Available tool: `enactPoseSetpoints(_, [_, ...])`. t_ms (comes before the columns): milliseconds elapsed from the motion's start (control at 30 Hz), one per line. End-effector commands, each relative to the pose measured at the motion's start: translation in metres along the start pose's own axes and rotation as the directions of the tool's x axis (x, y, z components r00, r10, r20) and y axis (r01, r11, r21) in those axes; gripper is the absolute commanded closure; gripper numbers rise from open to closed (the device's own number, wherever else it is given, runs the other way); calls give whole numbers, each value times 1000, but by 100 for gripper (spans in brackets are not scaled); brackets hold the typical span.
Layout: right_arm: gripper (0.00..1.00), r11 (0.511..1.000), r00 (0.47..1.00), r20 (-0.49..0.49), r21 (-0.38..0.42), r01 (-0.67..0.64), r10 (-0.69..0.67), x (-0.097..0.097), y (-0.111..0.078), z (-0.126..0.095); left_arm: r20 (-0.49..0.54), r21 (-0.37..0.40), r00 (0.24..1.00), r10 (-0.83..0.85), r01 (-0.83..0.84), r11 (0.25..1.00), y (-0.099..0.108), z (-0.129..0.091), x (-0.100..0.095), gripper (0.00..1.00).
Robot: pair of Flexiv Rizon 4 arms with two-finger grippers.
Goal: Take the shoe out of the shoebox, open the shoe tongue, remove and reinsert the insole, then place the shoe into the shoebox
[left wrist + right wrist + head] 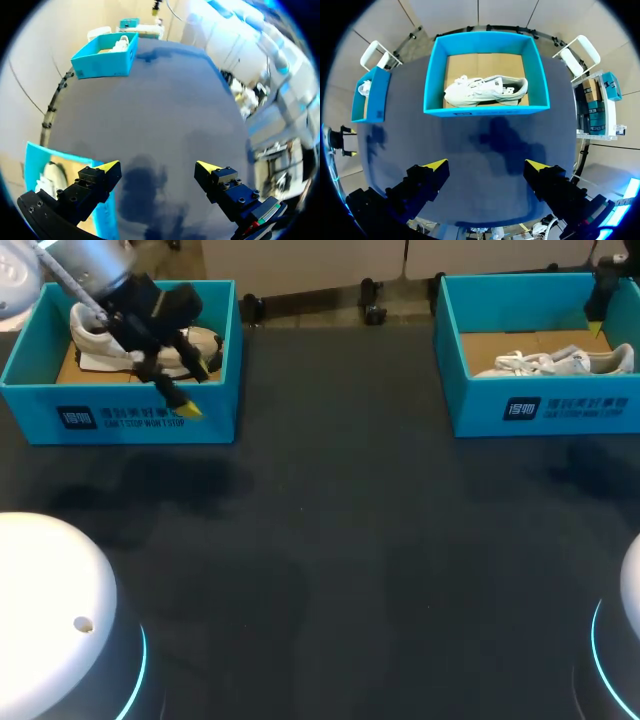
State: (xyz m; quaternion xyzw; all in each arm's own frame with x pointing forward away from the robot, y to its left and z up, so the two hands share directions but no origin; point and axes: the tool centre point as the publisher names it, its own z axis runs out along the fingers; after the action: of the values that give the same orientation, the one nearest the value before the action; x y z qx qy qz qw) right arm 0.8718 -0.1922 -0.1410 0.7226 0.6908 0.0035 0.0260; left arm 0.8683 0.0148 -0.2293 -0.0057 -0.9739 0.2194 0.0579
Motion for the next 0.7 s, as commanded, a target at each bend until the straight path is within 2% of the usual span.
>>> enactPoseSetpoints(33, [0,1000,1000,0,0,0,0,0,0,0,2,-75,989,148,-148,986,18,-19,-15,0])
enactPoseSetpoints(100, [0,1000,1000,0,0,0,0,0,0,0,-28,-77,981,193,-194,978,27,-26,-21,0])
enactPoseSetpoints(200, [0,1000,1000,0,0,0,0,0,0,0,-65,-136,951,301,-307,942,46,-37,-35,0])
enactPoseSetpoints(267, [0,1000,1000,0,0,0,0,0,0,0,-97,-135,940,327,-338,932,54,-42,-44,0])
enactPoseSetpoints(333, [0,1000,1000,0,0,0,0,0,0,0,-91,-174,934,344,-355,918,64,-48,-58,0])
enactPoseSetpoints(367, [0,1000,1000,0,0,0,0,0,0,0,-143,-175,921,363,-384,906,70,-54,-64,0])
enactPoseSetpoints(700, [0,1000,1000,0,0,0,0,0,0,0,-143,-175,921,363,-384,906,70,-54,-64,0])
